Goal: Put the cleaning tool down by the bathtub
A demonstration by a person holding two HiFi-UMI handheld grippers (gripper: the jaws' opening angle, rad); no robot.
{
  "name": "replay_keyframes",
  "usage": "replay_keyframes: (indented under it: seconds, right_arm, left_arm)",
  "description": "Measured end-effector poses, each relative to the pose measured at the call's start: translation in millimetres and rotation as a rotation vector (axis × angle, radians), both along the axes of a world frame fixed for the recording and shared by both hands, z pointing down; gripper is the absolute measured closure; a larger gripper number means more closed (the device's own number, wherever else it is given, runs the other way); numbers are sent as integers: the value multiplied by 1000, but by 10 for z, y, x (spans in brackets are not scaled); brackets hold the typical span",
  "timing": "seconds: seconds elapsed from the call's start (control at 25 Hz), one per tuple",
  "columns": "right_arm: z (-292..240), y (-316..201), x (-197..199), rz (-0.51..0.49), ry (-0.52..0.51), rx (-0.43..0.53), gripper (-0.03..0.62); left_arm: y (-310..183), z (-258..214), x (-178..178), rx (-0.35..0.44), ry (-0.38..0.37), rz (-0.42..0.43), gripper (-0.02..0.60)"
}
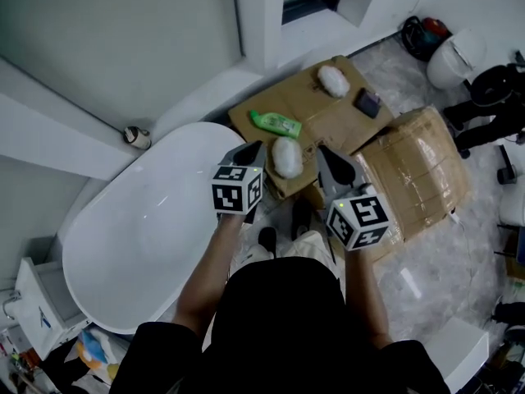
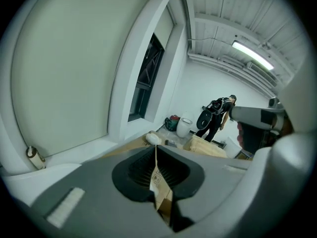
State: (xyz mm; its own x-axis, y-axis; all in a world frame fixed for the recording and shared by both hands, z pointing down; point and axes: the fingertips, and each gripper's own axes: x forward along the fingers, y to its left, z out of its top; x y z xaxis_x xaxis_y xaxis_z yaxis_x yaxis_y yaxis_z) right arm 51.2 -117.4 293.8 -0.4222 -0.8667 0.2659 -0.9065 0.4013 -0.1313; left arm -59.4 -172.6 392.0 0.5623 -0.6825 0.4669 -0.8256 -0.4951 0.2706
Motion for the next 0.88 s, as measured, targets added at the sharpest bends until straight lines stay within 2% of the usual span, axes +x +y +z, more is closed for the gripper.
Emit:
replay_keyframes:
  seconds: [0.44, 0.88]
  right_arm:
    - [-193, 182, -49, 8, -4, 47, 586]
    - [-198, 318, 55, 32, 19, 56, 586]
  left_arm:
    - [214, -647, 45, 137, 36, 19, 581]
    - [424, -956, 181, 198, 73, 81, 581]
